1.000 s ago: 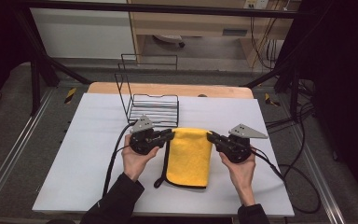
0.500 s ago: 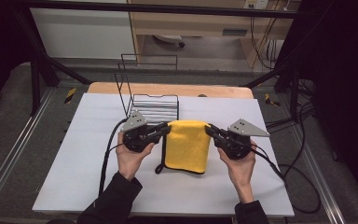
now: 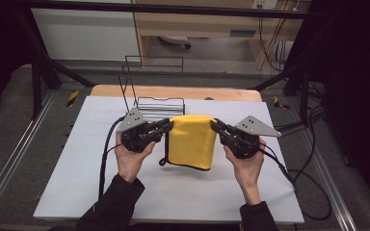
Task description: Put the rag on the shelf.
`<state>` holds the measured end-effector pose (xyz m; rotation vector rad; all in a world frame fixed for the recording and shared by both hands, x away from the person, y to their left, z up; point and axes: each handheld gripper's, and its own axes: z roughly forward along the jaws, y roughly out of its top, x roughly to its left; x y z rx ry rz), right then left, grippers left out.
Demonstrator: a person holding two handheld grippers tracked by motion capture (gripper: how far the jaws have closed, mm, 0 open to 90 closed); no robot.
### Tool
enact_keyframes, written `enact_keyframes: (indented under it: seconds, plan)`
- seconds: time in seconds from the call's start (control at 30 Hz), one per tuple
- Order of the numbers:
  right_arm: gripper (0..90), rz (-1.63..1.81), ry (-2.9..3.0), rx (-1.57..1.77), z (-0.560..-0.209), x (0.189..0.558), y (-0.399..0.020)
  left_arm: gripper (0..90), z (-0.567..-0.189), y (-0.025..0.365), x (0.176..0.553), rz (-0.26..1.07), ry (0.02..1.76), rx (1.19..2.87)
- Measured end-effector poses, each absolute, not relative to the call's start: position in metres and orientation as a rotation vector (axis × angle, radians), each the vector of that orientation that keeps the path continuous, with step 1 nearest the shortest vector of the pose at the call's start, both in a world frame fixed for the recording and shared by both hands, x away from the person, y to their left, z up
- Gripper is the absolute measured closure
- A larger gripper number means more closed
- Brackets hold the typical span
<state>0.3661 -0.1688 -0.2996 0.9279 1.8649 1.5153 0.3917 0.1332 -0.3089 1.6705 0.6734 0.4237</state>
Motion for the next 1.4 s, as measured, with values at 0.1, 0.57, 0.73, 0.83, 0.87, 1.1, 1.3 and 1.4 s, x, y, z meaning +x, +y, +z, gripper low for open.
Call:
enact_keyframes:
  seconds: [0.1, 0.57, 0.73, 0.83, 0.87, 1.1, 1.3, 1.4]
  plan:
    - [84.3, 1.525, 1.845, 0.907, -0.294, 0.366, -0.165, 79.5, -0.305, 0.136, 0.392, 0.438, 0.674, 1.658]
    - [84.3, 1.578, 1.789, 0.854, -0.280, 0.375, -0.144, 79.6, -0.287, 0.156, 0.395, 0.504, 0.683, 1.587]
    - [84.3, 1.586, 1.781, 0.833, -0.274, 0.379, -0.136, 79.6, -0.280, 0.163, 0.397, 0.527, 0.685, 1.573]
    - [84.3, 1.591, 1.774, 0.823, -0.268, 0.382, -0.133, 79.6, -0.275, 0.167, 0.398, 0.538, 0.681, 1.560]
    - [84.3, 1.591, 1.774, 0.823, -0.268, 0.382, -0.133, 79.6, -0.273, 0.168, 0.399, 0.538, 0.681, 1.553]
    - [84.3, 1.603, 1.745, 0.800, -0.254, 0.391, -0.122, 79.7, -0.259, 0.176, 0.401, 0.570, 0.683, 1.524]
    - [84.3, 1.611, 1.725, 0.780, -0.244, 0.397, -0.114, 79.6, -0.246, 0.183, 0.405, 0.594, 0.683, 1.503]
    - [84.3, 1.620, 1.713, 0.771, -0.238, 0.399, -0.110, 79.7, -0.241, 0.186, 0.407, 0.593, 0.685, 1.482]
